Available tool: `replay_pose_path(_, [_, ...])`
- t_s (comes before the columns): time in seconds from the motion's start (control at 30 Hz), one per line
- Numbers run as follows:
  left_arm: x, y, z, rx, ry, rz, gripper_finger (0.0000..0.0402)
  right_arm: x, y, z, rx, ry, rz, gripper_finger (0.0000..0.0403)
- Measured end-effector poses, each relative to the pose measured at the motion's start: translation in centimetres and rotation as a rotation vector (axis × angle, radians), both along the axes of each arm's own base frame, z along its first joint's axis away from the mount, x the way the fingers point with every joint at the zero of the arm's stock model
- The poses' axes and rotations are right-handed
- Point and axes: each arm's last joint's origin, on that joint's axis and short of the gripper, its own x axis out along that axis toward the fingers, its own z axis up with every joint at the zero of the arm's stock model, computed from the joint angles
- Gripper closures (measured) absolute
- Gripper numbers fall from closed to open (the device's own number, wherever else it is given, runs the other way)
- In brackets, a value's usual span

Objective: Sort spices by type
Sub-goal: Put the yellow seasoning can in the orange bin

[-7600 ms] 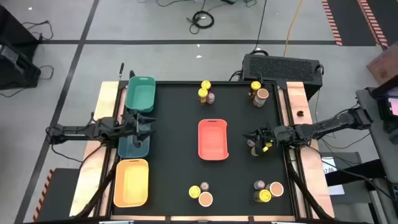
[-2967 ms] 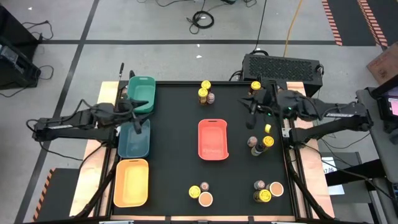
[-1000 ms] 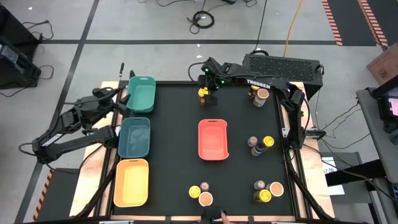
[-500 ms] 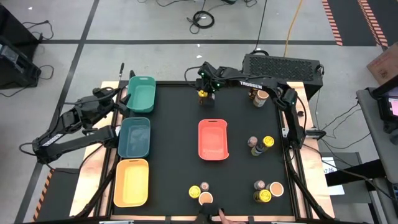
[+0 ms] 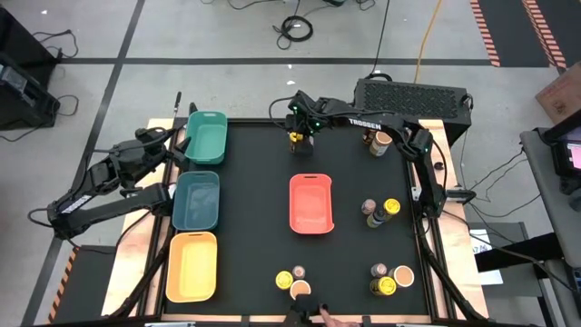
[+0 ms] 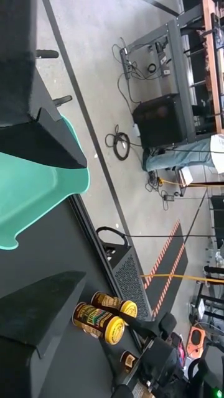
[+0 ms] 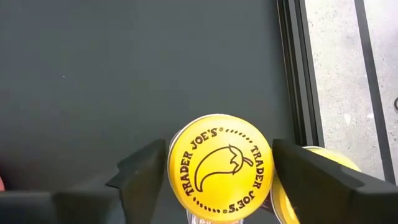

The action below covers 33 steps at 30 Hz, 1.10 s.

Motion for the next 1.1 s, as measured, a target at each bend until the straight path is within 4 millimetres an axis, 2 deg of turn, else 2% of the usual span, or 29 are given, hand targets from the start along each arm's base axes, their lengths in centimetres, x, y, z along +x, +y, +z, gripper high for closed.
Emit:
replay_pose_path(0.27, [0.0, 0.0, 0.0, 0.000, 0.000, 0.000, 0.0116, -0.1, 0.1, 0.1, 0.007, 0.008, 0.005, 0.0187])
replay_pose_path(0.6, [0.0, 0.0, 0.0, 0.000, 0.000, 0.000, 0.0116, 0.3, 1.4, 0.6, 0.004, 0.006, 0.029, 0.0177])
replay_pose_path(0.9, [0.0, 0.0, 0.0, 0.000, 0.000, 0.000, 0.0116, 0.6, 4.7, 4.4, -0.039, -0.081, 0.098, 0.0178])
replay_pose_path(1.1, [0.0, 0.0, 0.0, -0.004, -0.002, -0.016, 0.0116, 0.0, 7.6, 8.2, -0.056, -0.174, 0.138, 0.0177])
